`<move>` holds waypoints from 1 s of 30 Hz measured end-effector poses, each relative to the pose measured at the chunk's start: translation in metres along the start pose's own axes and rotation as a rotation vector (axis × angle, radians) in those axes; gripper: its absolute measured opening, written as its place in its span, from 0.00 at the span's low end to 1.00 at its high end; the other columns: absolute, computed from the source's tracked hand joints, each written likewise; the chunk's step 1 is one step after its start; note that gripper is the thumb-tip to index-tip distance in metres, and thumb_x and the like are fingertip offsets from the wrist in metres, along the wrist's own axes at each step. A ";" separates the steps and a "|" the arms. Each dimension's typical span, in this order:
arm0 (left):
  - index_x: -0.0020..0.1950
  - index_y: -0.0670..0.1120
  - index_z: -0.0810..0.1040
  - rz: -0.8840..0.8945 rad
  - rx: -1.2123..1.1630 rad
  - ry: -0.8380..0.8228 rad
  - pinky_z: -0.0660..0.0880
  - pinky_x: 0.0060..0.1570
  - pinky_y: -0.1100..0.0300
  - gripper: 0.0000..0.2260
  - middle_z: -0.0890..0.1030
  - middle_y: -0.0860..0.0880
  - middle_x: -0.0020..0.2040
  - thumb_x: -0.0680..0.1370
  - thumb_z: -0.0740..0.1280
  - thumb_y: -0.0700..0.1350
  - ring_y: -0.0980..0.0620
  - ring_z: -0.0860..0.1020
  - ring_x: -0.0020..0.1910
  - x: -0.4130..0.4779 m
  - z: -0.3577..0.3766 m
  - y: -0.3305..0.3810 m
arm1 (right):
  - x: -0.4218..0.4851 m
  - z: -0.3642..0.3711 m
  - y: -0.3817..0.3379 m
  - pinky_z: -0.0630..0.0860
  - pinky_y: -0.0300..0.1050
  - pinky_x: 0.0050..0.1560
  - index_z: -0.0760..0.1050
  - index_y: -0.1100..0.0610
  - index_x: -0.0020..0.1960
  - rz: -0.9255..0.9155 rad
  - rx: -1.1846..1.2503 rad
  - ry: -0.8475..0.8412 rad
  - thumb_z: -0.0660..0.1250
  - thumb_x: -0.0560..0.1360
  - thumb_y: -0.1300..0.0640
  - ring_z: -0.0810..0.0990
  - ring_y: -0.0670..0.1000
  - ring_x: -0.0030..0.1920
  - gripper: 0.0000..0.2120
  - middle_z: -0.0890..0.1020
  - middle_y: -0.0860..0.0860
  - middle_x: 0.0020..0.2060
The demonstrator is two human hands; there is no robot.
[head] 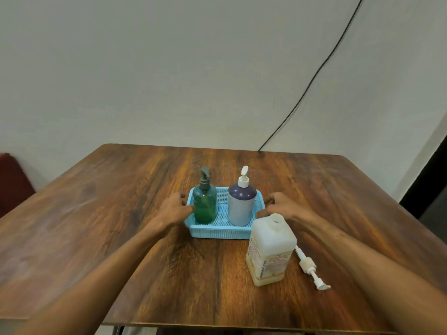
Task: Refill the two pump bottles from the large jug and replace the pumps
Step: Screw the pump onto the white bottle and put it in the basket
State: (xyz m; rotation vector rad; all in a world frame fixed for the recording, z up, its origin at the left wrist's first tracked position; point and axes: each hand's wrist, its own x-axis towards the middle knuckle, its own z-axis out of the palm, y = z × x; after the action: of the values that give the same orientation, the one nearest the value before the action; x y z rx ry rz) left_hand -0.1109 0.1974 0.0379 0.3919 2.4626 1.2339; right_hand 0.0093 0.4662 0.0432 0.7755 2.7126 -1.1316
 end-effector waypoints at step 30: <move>0.50 0.38 0.76 0.064 0.026 0.109 0.83 0.34 0.52 0.04 0.79 0.43 0.45 0.76 0.66 0.33 0.47 0.82 0.38 0.168 0.001 0.063 | 0.159 -0.042 -0.047 0.77 0.44 0.32 0.76 0.63 0.56 0.033 0.047 0.203 0.71 0.72 0.67 0.82 0.52 0.40 0.13 0.82 0.57 0.50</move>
State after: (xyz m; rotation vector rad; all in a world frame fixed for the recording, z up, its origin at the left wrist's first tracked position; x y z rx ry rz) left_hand -0.2562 0.3013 0.0568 0.4239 2.5788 1.2812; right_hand -0.1476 0.5333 0.0583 0.9887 2.8313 -1.1732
